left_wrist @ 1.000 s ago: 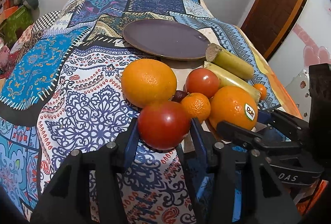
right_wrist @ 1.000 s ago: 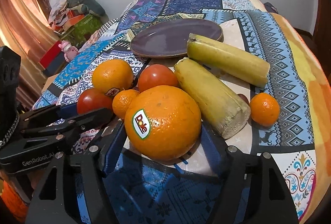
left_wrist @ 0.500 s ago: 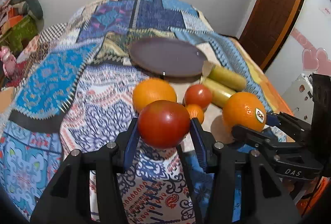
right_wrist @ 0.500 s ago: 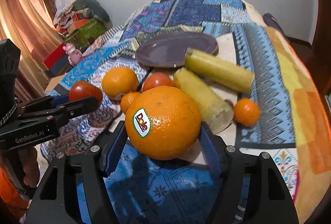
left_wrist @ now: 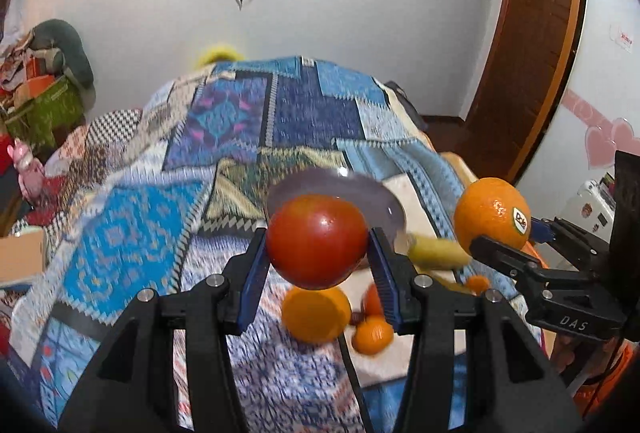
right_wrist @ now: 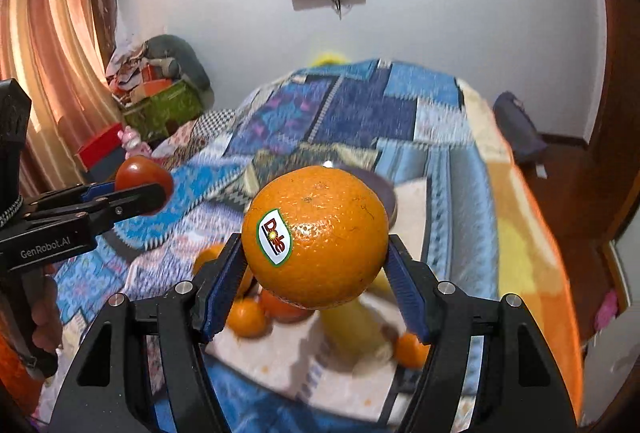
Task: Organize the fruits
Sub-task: 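Carry the tomato with the left tool onto the dark plate while the right tool places the orange there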
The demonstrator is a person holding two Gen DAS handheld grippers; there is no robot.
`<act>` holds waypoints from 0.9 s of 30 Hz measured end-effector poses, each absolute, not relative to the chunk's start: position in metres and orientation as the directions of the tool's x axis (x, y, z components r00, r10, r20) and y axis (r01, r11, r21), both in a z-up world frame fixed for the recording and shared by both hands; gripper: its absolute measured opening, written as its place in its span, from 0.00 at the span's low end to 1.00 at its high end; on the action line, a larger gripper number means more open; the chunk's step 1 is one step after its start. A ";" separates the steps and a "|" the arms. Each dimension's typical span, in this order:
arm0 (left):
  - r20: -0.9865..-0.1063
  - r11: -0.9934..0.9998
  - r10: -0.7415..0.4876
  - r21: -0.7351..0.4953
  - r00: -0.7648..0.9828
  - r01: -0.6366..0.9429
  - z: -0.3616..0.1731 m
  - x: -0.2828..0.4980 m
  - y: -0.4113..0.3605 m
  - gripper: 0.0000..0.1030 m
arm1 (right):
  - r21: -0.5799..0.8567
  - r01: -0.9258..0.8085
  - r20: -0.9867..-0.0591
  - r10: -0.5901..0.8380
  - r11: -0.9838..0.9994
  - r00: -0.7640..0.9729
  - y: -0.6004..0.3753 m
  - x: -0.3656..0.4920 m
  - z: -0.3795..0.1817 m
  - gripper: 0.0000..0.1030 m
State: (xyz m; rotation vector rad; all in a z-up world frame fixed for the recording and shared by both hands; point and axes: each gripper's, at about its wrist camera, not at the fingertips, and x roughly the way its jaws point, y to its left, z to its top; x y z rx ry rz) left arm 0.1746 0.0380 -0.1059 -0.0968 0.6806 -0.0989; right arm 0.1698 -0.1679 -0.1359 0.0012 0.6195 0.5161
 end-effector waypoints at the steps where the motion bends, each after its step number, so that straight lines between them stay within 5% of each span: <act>1: -0.617 0.991 -0.119 -0.118 0.778 0.058 -0.103 0.179 0.039 0.47 | 0.151 -0.462 -0.548 0.463 0.874 0.696 -0.168 0.172 -0.134 0.64; 9: -0.602 0.993 -0.101 -0.109 0.792 0.043 -0.092 0.225 0.048 0.47 | 0.134 -0.467 -0.531 0.461 0.874 0.711 -0.160 0.212 -0.126 0.64; 27: -0.740 0.995 -0.084 -0.093 0.667 0.022 -0.160 0.348 0.061 0.47 | 0.093 -0.500 -0.665 0.427 0.861 0.612 -0.130 0.313 -0.165 0.64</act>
